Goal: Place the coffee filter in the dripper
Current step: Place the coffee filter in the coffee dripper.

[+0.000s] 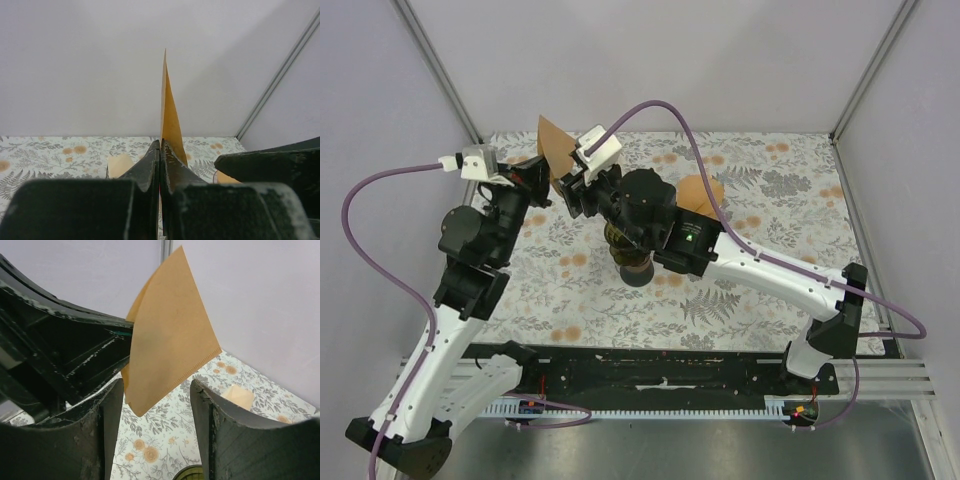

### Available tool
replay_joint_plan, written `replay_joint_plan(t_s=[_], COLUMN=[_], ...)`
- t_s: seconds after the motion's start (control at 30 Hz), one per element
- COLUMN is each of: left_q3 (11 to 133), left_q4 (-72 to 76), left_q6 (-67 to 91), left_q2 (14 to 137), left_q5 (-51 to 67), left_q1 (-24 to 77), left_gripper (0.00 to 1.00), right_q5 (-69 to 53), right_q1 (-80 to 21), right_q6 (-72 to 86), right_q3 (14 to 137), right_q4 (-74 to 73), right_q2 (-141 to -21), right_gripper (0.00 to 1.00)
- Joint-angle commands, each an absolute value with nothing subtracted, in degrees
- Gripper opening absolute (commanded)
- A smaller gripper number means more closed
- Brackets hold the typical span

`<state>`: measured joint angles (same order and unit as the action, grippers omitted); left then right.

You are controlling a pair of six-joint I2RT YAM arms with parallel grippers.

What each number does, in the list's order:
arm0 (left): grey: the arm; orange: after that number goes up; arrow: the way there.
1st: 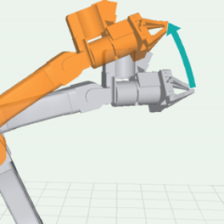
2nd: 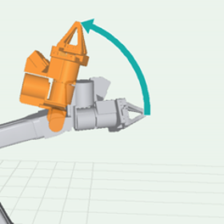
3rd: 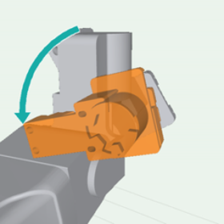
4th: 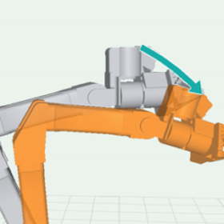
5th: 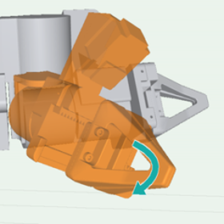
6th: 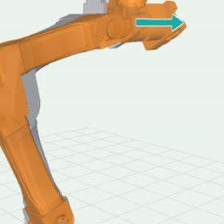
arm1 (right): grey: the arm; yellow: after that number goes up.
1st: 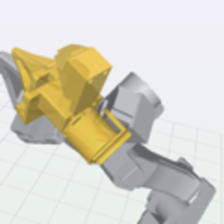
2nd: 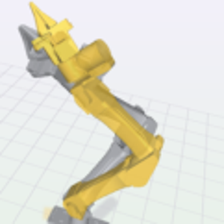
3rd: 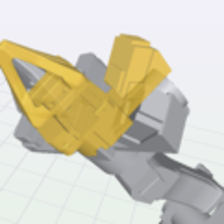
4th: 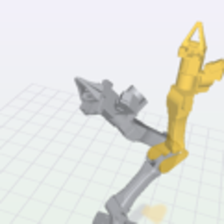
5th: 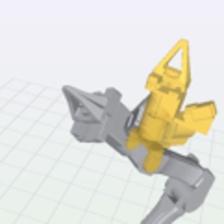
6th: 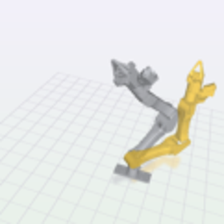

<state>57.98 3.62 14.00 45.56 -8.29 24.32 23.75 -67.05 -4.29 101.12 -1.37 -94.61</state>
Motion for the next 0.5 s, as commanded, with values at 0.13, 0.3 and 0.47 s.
replay_joint_plan(t_s=[0.13, 0.3, 0.47], left_q3=[56.78, 56.51, 56.6], left_q4=[8.43, 8.53, 8.35], left_q6=[19.6, 19.77, 19.69], left_q2=[43.42, 43.07, 43.07], left_q5=[-2.99, -2.99, -2.02], left_q1=[22.15, 21.89, 21.97], left_gripper=[0.02, 0.02, 0.02], right_q5=[24.43, 25.57, 30.66], right_q1=[-67.5, -67.59, -67.5], right_q6=[-5.8, -5.45, -7.11], right_q3=[107.05, 107.4, 107.23], right_q4=[-2.55, -2.81, -1.15], right_q2=[-97.73, -97.56, -97.82], right_gripper=[0.66, 0.66, 0.52])
